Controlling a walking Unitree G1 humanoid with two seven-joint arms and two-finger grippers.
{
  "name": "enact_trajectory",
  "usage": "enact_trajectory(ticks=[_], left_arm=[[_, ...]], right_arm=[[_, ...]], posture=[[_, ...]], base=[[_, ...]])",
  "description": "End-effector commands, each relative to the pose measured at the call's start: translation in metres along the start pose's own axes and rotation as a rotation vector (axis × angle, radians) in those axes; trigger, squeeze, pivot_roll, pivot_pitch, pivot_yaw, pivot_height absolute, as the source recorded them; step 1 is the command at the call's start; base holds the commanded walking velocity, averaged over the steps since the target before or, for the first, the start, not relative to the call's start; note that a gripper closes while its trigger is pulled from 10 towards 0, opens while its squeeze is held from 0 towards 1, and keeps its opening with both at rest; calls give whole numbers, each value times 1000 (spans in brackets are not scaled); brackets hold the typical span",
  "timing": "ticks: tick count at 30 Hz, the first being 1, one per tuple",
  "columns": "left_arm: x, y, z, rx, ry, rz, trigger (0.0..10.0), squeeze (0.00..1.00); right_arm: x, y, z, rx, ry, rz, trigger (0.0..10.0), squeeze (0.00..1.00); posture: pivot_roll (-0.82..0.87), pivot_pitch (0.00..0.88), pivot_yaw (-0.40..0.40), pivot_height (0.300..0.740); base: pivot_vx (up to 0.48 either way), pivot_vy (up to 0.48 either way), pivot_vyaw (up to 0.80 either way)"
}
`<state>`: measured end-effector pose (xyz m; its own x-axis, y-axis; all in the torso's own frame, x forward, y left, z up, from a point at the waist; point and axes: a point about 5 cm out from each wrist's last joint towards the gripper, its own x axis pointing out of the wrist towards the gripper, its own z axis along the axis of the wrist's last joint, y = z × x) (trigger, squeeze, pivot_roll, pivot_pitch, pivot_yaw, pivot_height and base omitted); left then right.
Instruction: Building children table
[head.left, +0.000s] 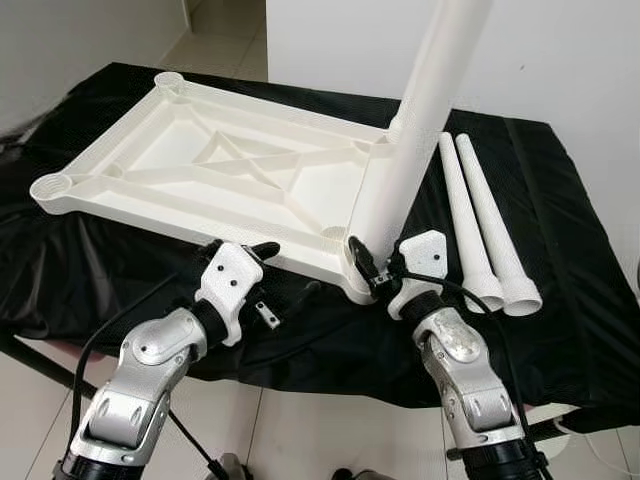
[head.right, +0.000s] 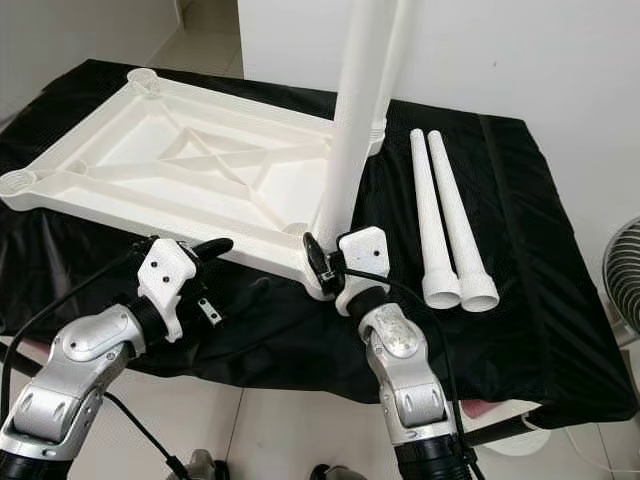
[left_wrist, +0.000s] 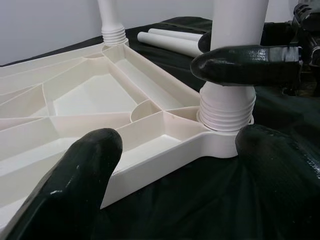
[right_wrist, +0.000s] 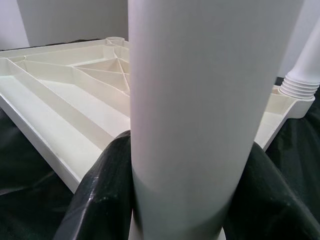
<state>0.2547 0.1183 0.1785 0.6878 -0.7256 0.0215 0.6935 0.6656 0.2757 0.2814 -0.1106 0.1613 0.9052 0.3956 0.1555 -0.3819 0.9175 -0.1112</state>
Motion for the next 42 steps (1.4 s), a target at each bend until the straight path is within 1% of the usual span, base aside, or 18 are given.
enact_trajectory(ticks=[1,2,5,8,9,11,12,15,19,22,26,27,29,33,34,35,37,42], left_arm=[[-1,-3,2,-1,-3,-10,10000,0],[-1,-3,2,0,-3,-9,10000,0],[-2,-4,2,0,-3,-8,10000,0],[-2,-3,2,0,-4,-8,10000,0],[-1,-3,2,-1,-5,-10,10000,0],[-1,-3,2,-1,-5,-10,10000,0],[-1,-4,2,-2,-5,-11,10000,0],[-1,-4,2,-4,-6,-12,10000,0],[1,-2,3,0,-9,-10,10000,0],[1,-1,4,3,-12,-12,10000,0],[1,0,4,4,-12,-12,10000,0],[1,0,4,6,-12,-12,10000,0],[1,1,4,7,-12,-12,10000,0],[2,0,4,8,-13,-13,10000,0],[2,0,4,7,-14,-12,10000,0],[2,0,4,6,-14,-11,10000,0],[2,0,4,6,-14,-11,10000,0],[2,0,4,5,-14,-11,10000,0]], right_arm=[[-10,0,-38,29,197,1,10000,0],[-10,1,-38,15,193,3,10000,0],[-13,1,-40,18,175,-9,10000,0],[-16,2,-40,36,145,-25,10000,0],[-19,1,-39,74,105,-52,10000,0],[-19,1,-39,74,105,-52,10000,0],[-21,0,-38,98,83,-70,10000,0],[-23,-2,-37,108,65,-99,10000,0],[-20,-5,-22,137,1,-100,10000,0],[-15,-9,-4,125,-64,-102,10000,0],[-12,-11,4,121,-96,-100,10000,0],[-10,-13,12,120,-122,-97,10000,0],[-8,-14,20,114,-149,-93,10000,0],[-10,-13,12,88,-127,-87,10000,0],[-14,-11,0,51,-82,-74,10000,0],[-16,-9,-5,13,-60,-65,10000,0],[-18,-8,-9,-27,-41,-54,10000,0],[-23,-6,-20,-9,-8,-57,10000,0]], posture=[[198,138,-35,740],[198,137,-37,740],[199,136,-39,740],[198,137,-38,740],[196,137,-37,740],[196,137,-37,740],[196,137,-37,740],[191,138,-33,740],[188,141,-31,740],[187,142,-30,740],[185,141,-29,740],[184,141,-29,740],[182,140,-28,740],[180,140,-28,740],[180,142,-30,740],[180,142,-30,740],[180,142,-30,740],[180,144,-28,740]], base=[[0,0,0],[0,0,0],[0,0,0],[0,0,0],[0,0,0],[0,0,0],[0,0,0],[0,0,0],[0,0,0],[0,0,0],[0,0,0],[0,0,0],[0,0,0],[0,0,0],[0,0,0],[0,0,0],[0,0,0],[0,0,0]])
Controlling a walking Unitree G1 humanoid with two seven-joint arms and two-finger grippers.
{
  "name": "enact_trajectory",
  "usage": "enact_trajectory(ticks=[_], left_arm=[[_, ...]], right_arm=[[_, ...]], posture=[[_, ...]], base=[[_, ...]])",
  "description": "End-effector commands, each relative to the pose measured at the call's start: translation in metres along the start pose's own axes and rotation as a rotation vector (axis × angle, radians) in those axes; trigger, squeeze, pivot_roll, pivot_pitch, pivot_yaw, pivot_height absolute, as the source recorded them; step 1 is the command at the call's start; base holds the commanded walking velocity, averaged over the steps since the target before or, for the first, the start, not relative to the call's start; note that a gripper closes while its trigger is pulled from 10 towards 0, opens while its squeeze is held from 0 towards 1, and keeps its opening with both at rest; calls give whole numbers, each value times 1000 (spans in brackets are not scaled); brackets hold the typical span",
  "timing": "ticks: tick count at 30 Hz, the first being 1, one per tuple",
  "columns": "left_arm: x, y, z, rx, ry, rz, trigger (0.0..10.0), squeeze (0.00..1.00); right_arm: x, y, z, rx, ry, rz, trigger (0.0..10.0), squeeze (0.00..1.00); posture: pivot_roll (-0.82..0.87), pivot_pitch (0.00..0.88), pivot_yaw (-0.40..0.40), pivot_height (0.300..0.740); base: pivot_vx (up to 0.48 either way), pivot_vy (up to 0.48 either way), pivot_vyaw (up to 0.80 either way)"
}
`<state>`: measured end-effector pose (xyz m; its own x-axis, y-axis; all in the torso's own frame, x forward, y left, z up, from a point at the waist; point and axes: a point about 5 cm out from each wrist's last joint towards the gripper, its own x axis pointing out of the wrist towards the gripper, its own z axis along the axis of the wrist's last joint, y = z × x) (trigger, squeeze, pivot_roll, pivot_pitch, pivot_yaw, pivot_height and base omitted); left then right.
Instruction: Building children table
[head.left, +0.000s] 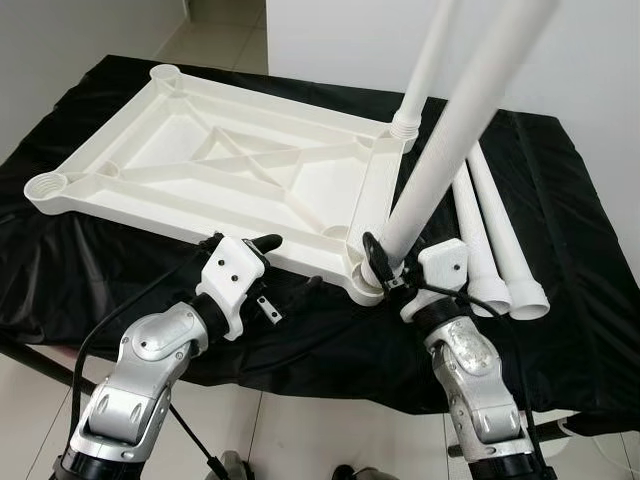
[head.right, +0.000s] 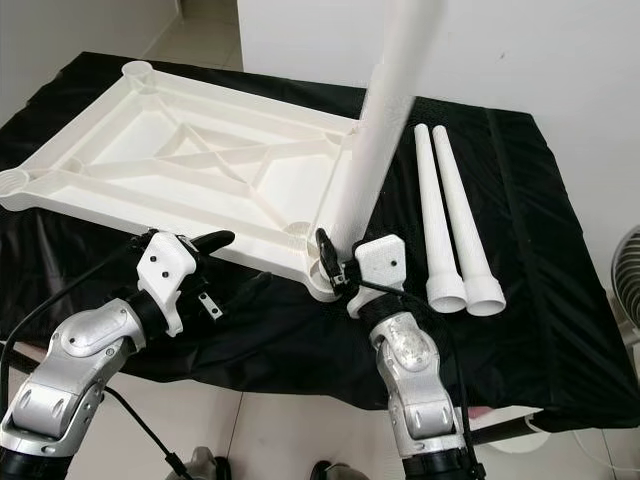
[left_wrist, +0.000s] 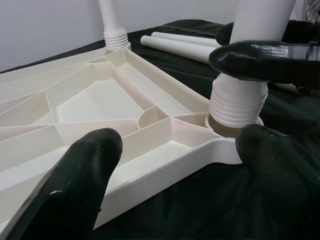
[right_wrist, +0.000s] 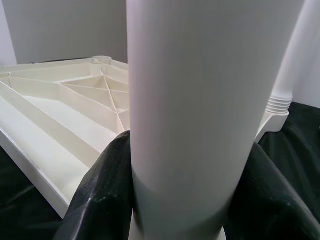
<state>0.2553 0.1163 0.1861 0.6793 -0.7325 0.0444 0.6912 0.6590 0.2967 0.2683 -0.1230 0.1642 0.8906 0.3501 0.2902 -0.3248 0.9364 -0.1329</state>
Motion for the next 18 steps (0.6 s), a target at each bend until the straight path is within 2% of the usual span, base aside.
enact_trajectory(ticks=[1,9,13,16,18], left_arm=[[0,-1,-3,-17,11,-6,10000,0],[0,0,-3,-13,11,-5,10000,0],[-1,-1,-3,-16,11,-7,10000,0],[-1,-3,-3,-19,11,-16,10000,0],[-1,-3,-3,-20,11,-16,10000,0]], right_arm=[[-12,2,-27,25,137,-4,10000,0],[-11,12,-25,-15,118,78,10000,0],[-10,11,-26,-30,124,90,10000,0],[-9,9,-26,-106,123,117,10000,0],[-10,8,-26,-120,125,122,10000,0]], posture=[[180,144,-28,740],[180,142,-26,740],[181,143,-28,740],[181,143,-31,740],[180,143,-32,740]], base=[[0,0,0],[0,0,0],[0,0,0],[0,0,0],[0,0,0]])
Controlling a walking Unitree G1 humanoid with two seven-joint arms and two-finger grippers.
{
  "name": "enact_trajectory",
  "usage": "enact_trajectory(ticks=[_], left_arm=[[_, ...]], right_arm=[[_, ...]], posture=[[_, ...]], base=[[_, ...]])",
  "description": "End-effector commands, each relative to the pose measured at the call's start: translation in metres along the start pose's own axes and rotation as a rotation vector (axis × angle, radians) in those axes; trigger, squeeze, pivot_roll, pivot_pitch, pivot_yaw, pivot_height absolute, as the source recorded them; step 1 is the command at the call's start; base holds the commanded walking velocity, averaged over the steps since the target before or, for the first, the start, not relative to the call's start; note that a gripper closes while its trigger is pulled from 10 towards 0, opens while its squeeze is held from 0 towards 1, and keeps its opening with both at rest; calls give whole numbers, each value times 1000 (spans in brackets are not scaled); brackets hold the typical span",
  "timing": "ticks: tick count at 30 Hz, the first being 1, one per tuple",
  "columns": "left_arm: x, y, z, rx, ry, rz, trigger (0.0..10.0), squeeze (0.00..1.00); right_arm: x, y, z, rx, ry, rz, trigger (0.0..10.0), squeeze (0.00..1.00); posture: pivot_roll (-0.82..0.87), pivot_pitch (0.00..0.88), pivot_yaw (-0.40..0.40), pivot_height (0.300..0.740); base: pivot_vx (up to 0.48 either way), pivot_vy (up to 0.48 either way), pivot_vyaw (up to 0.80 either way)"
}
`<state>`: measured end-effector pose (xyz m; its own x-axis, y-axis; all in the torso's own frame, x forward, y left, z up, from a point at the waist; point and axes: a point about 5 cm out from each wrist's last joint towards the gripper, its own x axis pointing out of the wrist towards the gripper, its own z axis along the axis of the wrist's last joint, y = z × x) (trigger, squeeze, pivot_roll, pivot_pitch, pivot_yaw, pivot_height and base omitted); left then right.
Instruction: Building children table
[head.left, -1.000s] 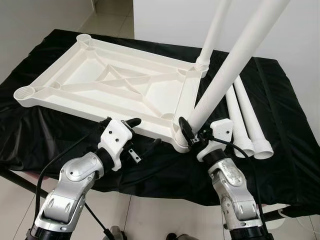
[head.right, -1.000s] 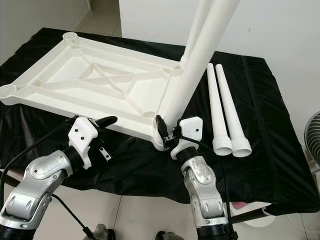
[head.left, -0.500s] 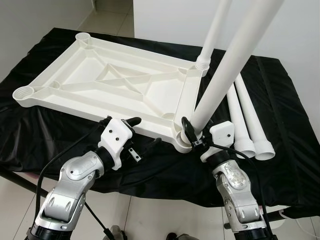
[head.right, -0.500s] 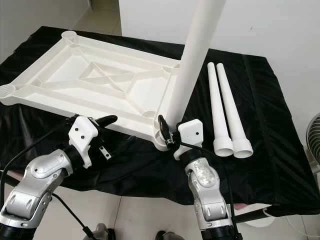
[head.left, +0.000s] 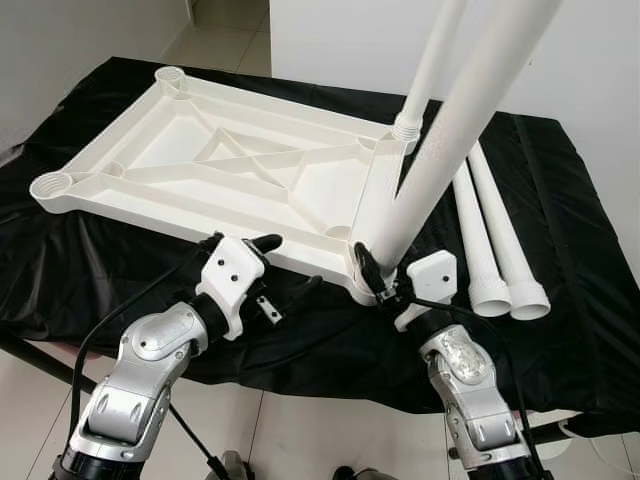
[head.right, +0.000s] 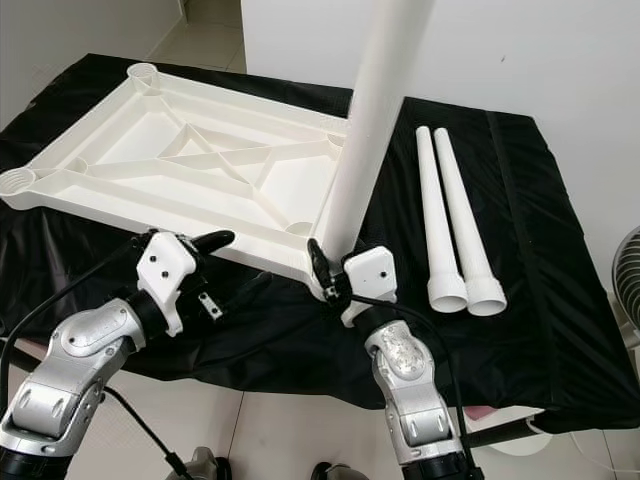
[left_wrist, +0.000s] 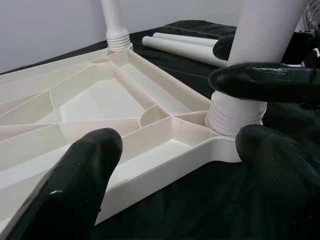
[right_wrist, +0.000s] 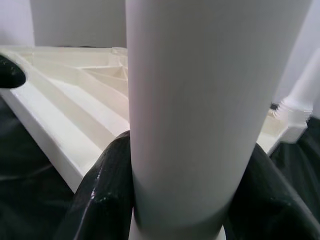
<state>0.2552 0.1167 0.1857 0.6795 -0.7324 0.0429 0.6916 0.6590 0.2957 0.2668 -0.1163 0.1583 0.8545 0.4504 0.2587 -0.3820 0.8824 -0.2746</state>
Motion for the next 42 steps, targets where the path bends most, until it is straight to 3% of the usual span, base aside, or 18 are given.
enact_trajectory(ticks=[1,13,24,31,34,42], left_arm=[[-1,-3,-3,-19,9,-16,10000,0],[0,-3,-2,-21,4,-18,10000,0],[0,-3,-2,-19,3,-15,10000,0],[0,-4,-2,-19,3,-13,10000,0],[0,-3,-2,-19,3,-12,10000,0],[0,-3,-2,-19,3,-19,10000,0]], right_arm=[[-10,3,-22,-2,115,21,10000,0],[-3,-7,-30,182,251,-60,10000,0],[5,-12,-27,245,295,-43,10000,0],[-6,-9,-40,280,326,-85,10000,0],[-11,-8,-40,305,285,-128,10000,0],[-10,-8,-38,315,274,-150,10000,0]], posture=[[180,144,-33,740],[179,142,-32,740],[180,140,-36,740],[180,140,-38,740],[179,140,-36,740],[176,138,-32,740]], base=[[0,0,0],[0,0,0],[0,0,0],[0,0,0],[0,0,0],[0,0,0]])
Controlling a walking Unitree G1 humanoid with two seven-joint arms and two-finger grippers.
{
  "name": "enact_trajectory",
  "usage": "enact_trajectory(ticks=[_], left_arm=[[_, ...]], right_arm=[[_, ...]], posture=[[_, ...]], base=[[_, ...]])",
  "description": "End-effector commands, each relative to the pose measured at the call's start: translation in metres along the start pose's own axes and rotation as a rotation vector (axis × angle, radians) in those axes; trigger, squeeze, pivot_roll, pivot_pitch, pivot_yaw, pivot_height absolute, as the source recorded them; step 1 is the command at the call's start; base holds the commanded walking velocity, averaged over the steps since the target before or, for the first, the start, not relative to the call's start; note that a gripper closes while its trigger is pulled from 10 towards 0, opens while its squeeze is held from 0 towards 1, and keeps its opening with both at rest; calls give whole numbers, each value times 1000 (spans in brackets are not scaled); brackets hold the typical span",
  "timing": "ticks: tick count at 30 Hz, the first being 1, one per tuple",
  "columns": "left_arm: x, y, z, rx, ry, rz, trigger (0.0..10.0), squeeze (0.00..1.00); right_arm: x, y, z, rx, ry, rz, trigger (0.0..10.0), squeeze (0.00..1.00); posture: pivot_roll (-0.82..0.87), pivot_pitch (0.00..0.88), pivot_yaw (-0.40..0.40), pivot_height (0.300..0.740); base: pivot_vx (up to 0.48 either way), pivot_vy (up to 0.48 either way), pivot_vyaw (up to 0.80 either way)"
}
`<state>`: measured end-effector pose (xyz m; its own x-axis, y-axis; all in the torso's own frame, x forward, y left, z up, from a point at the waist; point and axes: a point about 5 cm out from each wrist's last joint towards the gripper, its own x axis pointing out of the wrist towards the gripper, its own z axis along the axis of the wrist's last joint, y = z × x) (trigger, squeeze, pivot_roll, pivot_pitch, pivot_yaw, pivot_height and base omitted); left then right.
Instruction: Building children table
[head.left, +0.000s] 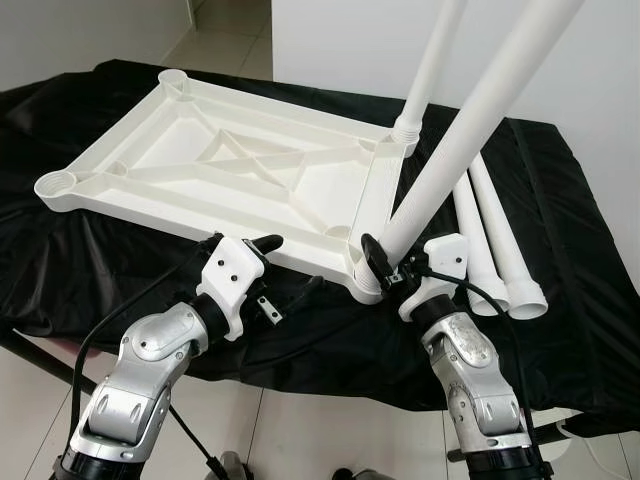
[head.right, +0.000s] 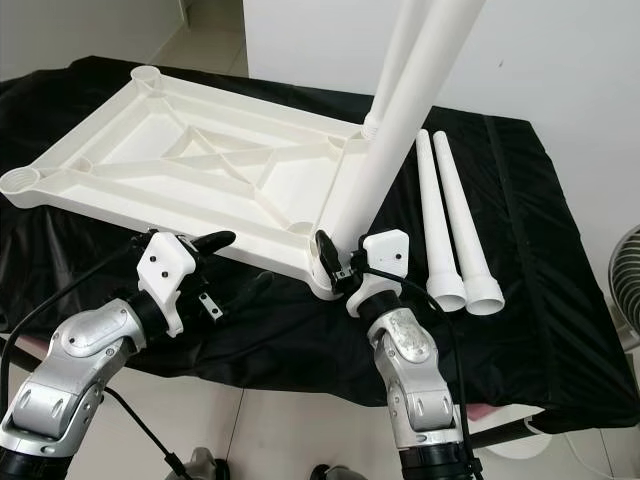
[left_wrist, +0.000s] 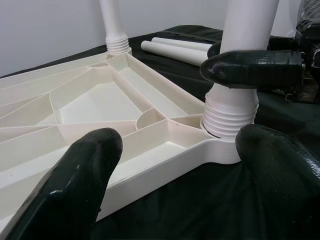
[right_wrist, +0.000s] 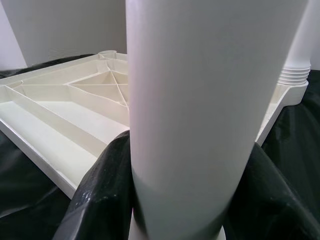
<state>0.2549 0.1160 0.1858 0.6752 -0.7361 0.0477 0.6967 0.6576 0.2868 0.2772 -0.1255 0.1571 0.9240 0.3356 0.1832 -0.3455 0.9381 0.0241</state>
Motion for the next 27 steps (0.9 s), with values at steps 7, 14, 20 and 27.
enact_trajectory(ticks=[7,14,20,27], left_arm=[[0,-2,-2,-7,9,-12,10000,0],[0,-2,-2,-6,9,-8,10000,0],[0,-2,-2,-8,7,-8,10000,0],[1,-2,-2,-8,7,-11,10000,0]], right_arm=[[-6,-5,-28,2,156,-49,10000,0],[-2,-1,-24,-97,140,0,10000,0],[-1,3,-23,-129,136,18,10000,0],[-3,2,-24,-106,142,5,10000,0]], posture=[[181,135,-35,740],[183,136,-38,740],[181,137,-36,740],[177,138,-33,740]], base=[[0,0,0],[0,0,0],[0,0,0],[0,0,0]])
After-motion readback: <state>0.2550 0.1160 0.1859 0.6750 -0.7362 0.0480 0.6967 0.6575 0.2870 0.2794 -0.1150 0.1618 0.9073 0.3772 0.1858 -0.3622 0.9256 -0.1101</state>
